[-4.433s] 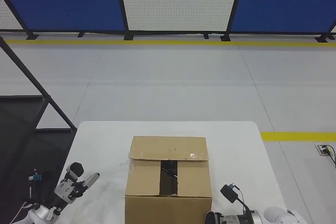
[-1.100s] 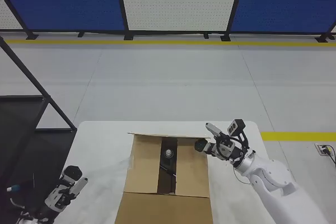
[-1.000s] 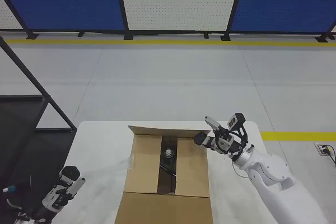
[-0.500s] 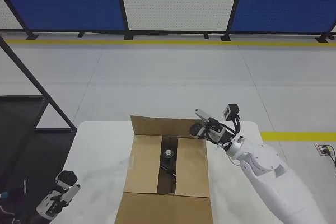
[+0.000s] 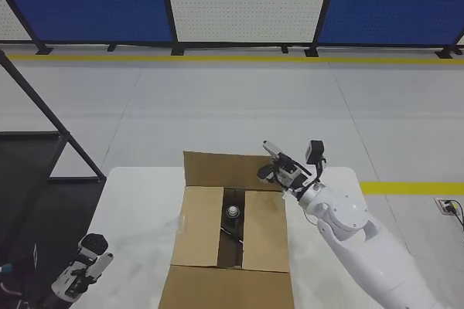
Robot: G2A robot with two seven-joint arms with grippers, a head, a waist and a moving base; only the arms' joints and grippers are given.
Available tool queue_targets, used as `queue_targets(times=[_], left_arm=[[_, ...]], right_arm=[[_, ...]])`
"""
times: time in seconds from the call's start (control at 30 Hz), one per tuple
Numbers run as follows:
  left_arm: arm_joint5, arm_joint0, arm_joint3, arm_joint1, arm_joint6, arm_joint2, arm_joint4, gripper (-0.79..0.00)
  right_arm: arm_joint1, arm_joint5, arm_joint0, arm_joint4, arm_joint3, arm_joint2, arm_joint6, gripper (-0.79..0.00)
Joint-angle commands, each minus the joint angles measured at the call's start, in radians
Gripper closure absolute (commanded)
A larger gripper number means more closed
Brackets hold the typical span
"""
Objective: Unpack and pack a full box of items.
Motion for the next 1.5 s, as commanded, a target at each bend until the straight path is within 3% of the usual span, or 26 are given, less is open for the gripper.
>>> queue_targets(times=[0.0,0.13,0.6,0.93,1.33,1.47], left_arm=[[0.006,0.006,-0.002,-0.001,0.010,-0.001,-0.001,-0.785],[0.014,0.017,0.002,-0.003,0.026,-0.004,-0.002,-0.785],[0.032,-0.004,0.017,-0.006,0.039,0.021,0.005,-0.785],[0.054,-0.026,0.034,-0.006,0.027,0.028,-0.013,-0.785],[0.062,-0.028,0.037,-0.008,0.039,0.036,-0.011,-0.785],[0.065,-0.025,0.035,-0.009,0.045,0.037,-0.005,-0.785]], right_arm=[[-0.016,0.002,0.028,-0.003,0.046,-0.016,-0.053,-0.785],[-0.046,0.010,0.079,0.020,0.156,-0.035,-0.073,-0.785],[-0.115,0.097,0.211,0.005,0.476,-0.085,0.104,-0.785],[-0.146,0.109,0.262,-0.074,0.572,-0.118,0.253,-0.785],[-0.168,0.131,0.285,-0.153,0.620,-0.122,0.294,-0.785],[-0.170,0.065,0.273,-0.094,0.615,-0.072,0.271,-0.785]])
